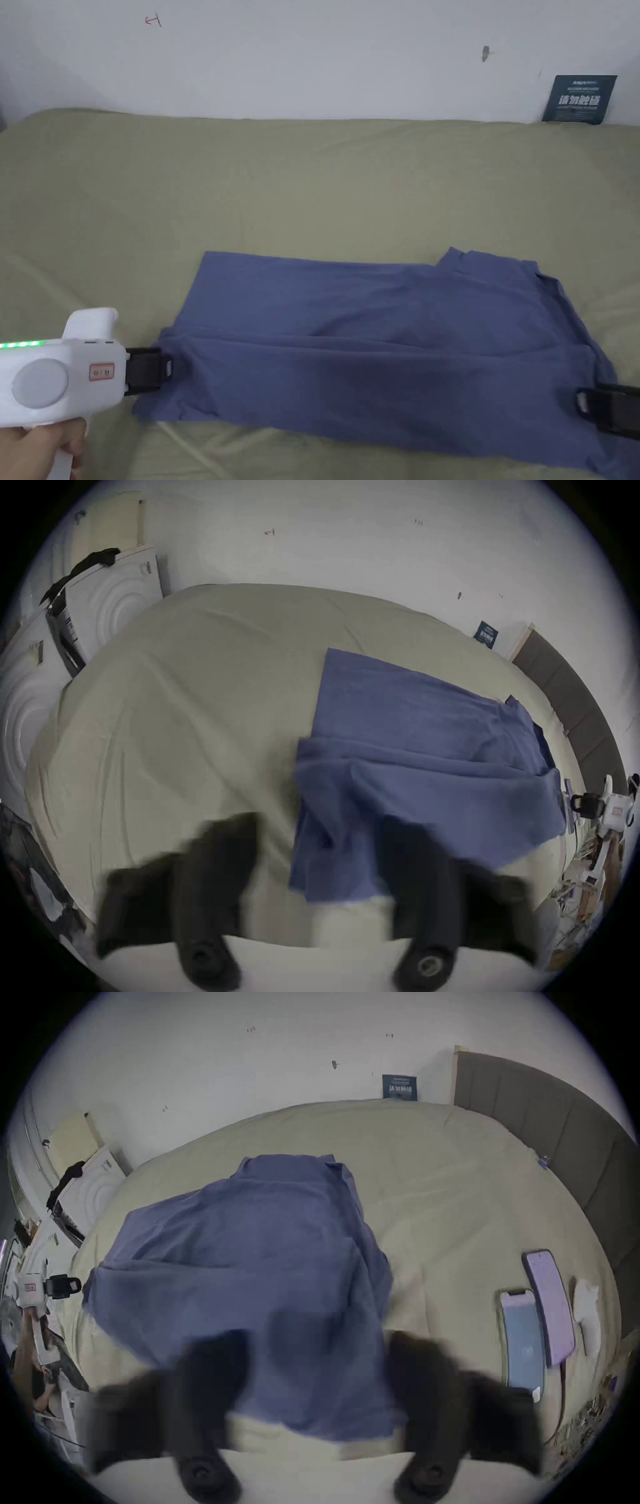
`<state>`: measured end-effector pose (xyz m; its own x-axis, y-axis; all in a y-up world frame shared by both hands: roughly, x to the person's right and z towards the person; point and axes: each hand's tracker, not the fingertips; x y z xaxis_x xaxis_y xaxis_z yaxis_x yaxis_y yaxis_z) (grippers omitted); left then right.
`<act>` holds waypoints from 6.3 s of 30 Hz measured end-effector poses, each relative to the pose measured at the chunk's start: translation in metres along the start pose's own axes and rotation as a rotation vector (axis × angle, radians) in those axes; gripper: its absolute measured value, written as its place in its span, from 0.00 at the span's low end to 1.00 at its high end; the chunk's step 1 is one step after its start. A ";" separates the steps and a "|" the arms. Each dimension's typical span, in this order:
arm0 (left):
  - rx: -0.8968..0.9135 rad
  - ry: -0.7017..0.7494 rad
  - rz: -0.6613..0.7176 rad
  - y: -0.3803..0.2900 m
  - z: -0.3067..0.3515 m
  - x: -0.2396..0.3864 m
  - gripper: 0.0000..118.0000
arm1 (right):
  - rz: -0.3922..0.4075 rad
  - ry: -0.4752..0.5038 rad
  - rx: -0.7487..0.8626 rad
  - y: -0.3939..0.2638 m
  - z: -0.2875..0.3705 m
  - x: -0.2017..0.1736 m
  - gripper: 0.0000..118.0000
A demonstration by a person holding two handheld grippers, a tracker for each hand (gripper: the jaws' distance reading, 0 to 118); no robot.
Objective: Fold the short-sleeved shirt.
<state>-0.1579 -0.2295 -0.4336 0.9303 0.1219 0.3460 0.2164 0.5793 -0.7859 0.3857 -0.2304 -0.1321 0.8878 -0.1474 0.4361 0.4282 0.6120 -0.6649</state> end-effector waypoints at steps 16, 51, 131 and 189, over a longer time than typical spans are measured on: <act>-0.079 0.028 0.025 -0.040 -0.051 0.010 0.90 | 0.014 -0.041 0.017 -0.025 0.009 0.003 0.03; -0.065 0.006 -0.024 -0.088 0.065 0.011 0.05 | 0.017 0.061 -0.022 -0.086 0.071 0.031 0.08; 0.126 -0.089 -0.083 -0.052 0.103 0.007 0.00 | 0.066 0.077 0.100 -0.043 0.111 0.031 0.06; -0.132 -0.418 0.326 -0.096 0.072 -0.096 0.00 | 0.172 -0.078 0.665 -0.086 0.173 -0.167 0.05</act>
<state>-0.2891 -0.2386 -0.3541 0.7641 0.6038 0.2271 -0.0028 0.3551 -0.9348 0.1711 -0.1238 -0.0427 0.9084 0.0359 0.4167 0.0655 0.9718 -0.2263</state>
